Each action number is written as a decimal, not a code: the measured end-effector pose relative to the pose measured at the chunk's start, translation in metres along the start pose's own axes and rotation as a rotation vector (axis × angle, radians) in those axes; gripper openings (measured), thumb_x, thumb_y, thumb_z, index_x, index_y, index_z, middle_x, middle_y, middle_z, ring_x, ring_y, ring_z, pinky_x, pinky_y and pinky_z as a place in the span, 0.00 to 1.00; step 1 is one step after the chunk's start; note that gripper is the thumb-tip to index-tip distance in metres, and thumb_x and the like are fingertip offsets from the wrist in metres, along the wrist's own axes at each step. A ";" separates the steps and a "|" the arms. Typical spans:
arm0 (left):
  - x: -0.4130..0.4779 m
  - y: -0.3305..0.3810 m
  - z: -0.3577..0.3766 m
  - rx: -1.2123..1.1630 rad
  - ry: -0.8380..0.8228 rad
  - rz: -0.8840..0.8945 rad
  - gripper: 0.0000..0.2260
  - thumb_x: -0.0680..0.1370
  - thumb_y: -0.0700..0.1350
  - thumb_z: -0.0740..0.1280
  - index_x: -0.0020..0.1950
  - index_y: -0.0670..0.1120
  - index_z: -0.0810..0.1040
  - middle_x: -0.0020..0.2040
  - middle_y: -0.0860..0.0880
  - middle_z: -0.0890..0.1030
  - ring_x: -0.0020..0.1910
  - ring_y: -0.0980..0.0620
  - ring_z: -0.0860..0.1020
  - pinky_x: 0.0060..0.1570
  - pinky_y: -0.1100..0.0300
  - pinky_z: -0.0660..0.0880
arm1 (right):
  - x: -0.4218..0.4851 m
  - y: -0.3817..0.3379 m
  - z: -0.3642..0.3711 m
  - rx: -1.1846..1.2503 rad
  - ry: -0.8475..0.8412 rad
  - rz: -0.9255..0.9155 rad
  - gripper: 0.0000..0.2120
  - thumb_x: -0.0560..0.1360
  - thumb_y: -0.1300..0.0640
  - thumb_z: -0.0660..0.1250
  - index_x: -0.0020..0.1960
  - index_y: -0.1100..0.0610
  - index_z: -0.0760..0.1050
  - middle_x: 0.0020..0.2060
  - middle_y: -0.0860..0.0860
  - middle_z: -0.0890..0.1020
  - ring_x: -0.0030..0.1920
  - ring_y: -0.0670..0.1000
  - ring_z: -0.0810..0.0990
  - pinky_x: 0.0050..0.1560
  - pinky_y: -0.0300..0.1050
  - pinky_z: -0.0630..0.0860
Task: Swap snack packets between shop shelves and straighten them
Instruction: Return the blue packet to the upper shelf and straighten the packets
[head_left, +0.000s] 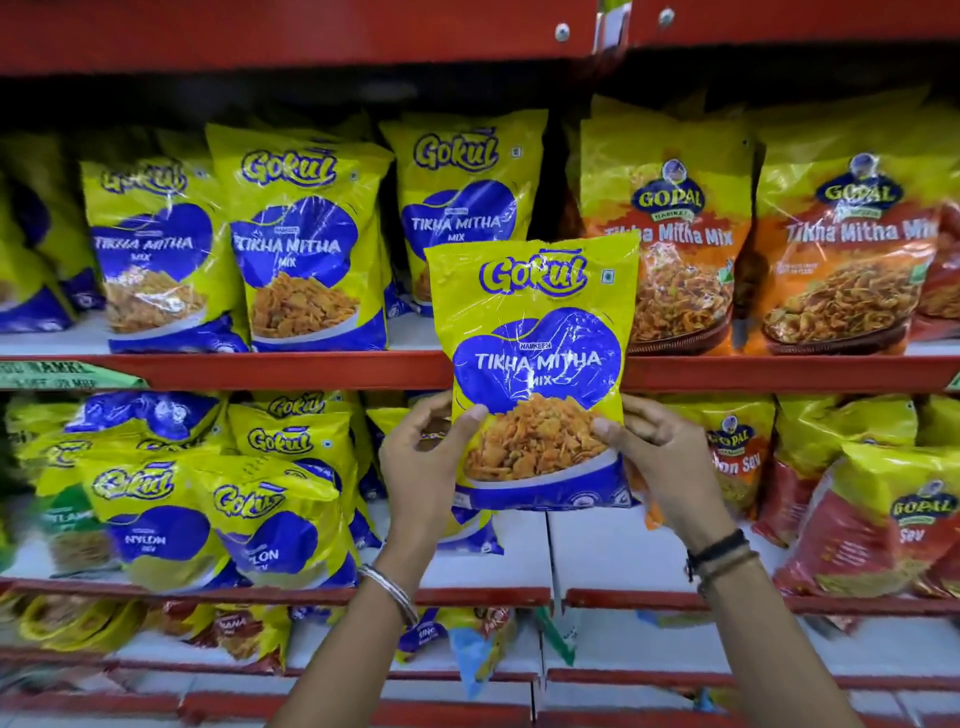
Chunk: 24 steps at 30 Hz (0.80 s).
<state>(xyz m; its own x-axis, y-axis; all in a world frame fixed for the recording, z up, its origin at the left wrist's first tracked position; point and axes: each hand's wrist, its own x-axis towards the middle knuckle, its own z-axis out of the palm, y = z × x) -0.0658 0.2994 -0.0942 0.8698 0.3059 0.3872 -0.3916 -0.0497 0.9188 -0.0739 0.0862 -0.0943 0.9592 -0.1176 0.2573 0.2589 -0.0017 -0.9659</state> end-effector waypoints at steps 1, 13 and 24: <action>0.003 0.003 -0.001 -0.006 0.009 0.009 0.14 0.67 0.55 0.73 0.48 0.48 0.83 0.45 0.44 0.85 0.43 0.46 0.81 0.48 0.43 0.78 | 0.004 -0.003 0.003 -0.009 -0.006 -0.019 0.15 0.71 0.65 0.69 0.58 0.62 0.76 0.36 0.39 0.86 0.31 0.36 0.80 0.33 0.27 0.73; 0.125 0.024 0.007 0.096 0.037 0.253 0.10 0.73 0.42 0.70 0.53 0.50 0.77 0.39 0.64 0.81 0.40 0.67 0.76 0.43 0.70 0.72 | 0.116 -0.034 0.058 -0.033 0.031 -0.208 0.26 0.70 0.64 0.71 0.66 0.61 0.68 0.55 0.51 0.81 0.52 0.41 0.82 0.51 0.36 0.78; 0.182 0.006 0.004 0.589 -0.092 0.170 0.12 0.75 0.48 0.69 0.55 0.44 0.75 0.38 0.48 0.77 0.42 0.43 0.77 0.41 0.53 0.72 | 0.160 -0.008 0.071 -0.196 0.096 -0.129 0.19 0.66 0.48 0.74 0.54 0.53 0.76 0.47 0.52 0.85 0.47 0.47 0.83 0.45 0.37 0.79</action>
<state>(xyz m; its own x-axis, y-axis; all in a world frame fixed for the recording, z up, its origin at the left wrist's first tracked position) 0.0914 0.3515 -0.0177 0.8427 0.1654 0.5124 -0.3179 -0.6152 0.7214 0.0854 0.1382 -0.0437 0.9021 -0.1978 0.3835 0.3419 -0.2143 -0.9150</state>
